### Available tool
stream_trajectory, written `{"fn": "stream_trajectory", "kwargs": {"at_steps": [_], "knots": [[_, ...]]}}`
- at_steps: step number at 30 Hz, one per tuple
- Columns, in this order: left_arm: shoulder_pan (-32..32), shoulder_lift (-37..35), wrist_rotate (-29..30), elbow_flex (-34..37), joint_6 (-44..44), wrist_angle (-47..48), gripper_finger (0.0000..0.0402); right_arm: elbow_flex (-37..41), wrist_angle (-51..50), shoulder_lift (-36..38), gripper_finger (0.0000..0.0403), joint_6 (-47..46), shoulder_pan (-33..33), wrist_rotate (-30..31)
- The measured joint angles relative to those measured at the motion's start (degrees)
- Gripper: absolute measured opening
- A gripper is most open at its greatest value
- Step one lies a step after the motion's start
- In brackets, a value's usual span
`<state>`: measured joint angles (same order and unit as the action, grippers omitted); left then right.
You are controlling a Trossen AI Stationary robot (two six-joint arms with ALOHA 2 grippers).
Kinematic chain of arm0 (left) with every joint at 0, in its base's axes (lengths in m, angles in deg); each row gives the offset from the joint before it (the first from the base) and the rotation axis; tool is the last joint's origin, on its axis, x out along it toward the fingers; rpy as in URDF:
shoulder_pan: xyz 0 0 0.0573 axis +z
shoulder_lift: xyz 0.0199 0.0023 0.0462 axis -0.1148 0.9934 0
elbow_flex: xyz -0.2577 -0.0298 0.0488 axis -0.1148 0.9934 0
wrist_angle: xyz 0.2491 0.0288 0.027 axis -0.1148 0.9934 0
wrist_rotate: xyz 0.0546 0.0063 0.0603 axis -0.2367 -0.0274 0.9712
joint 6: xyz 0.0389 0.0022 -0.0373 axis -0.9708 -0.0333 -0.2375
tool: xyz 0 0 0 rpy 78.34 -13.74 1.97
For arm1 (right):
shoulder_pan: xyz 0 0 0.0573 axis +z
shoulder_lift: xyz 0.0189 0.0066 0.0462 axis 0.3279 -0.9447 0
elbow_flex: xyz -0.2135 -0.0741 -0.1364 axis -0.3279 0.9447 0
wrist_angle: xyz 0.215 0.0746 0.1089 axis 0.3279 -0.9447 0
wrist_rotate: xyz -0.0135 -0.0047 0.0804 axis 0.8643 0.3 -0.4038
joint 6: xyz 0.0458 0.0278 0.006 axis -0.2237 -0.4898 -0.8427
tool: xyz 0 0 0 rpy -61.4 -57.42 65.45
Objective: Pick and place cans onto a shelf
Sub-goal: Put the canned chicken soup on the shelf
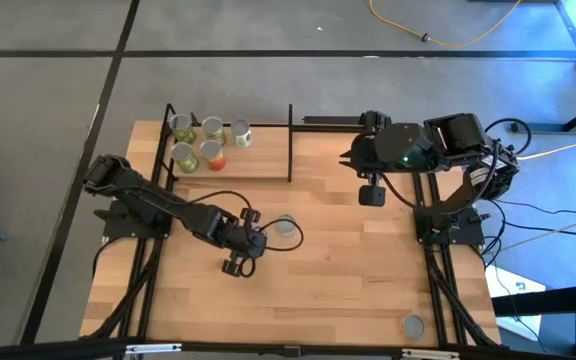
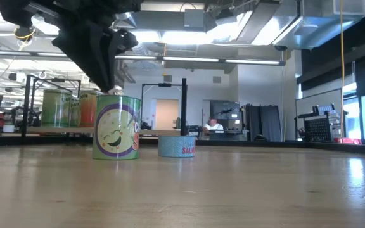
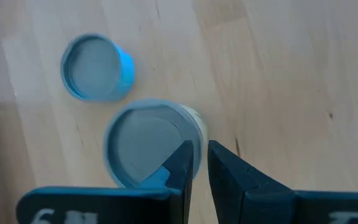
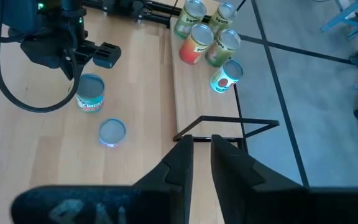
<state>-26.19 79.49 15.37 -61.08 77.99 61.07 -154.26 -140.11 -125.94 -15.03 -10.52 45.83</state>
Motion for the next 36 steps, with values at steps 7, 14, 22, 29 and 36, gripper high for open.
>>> {"fn": "stream_trajectory", "kwargs": {"at_steps": [7, 14, 22, 29, 36], "knots": [[0.0, 1.6, 0.2, -0.1, 2.1, 0.5, 0.0041, 0.0, 0.0, 0.0, 0.0059, 0.1, 0.0, 0.0], [0.0, 2.3, 0.9, 0.0, 2.1, 2.0, 0.0041, 0.0, -0.2, 0.0, 0.0059, 0.1, 0.0, 0.0], [0.0, 4.5, 1.3, -0.2, 2.1, 1.4, 0.0041, 0.0, -0.6, 0.0, 0.0059, 0.1, 0.0, 0.0], [0.6, 4.7, -0.1, -0.3, 3.8, 1.3, 0.0009, 0.0, -1.0, 0.0, 0.0059, 0.0, 0.0, 0.0], [2.1, 5.3, -1.4, -5.7, 7.8, 6.6, 0.0003, 0.0, -1.6, 0.0, 0.0059, 0.0, 0.0, 0.0]]}}
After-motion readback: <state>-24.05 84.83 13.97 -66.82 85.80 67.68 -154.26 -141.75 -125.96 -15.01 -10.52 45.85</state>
